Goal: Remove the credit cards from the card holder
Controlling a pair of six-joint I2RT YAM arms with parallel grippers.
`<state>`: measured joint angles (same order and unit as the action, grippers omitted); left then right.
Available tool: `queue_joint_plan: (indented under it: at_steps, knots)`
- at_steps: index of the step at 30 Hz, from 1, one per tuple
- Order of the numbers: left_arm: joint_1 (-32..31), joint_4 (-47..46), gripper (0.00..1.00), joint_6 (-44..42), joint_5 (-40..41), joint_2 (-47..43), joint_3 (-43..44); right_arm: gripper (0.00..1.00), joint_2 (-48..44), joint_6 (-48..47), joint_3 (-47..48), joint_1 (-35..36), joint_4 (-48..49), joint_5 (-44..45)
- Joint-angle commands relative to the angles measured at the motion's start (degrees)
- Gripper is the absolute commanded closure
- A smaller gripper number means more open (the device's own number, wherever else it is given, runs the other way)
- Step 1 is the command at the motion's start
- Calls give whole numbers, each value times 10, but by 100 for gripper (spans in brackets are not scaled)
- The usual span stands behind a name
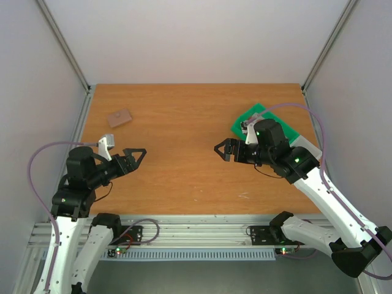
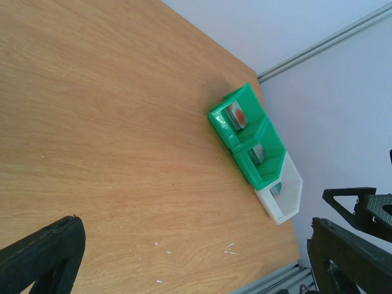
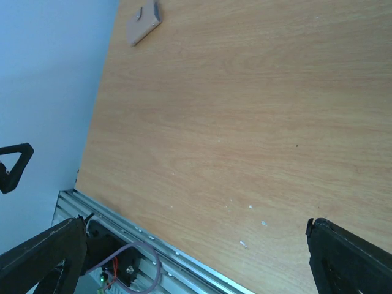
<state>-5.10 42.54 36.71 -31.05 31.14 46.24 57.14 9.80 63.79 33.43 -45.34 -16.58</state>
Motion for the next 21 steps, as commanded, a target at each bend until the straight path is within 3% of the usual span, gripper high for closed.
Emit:
queue_joint_plan:
  at_steps: [1,13,21]
  knots:
    - [4,-32,1,-1,4,-2,4,2,-10,4,4,-2,17,6]
    - [4,-39,1,-14,37,34,8,1,-5,0,1,-2,12,8]
    - [4,-51,10,-25,160,136,29,1,-10,-24,8,-3,6,1]
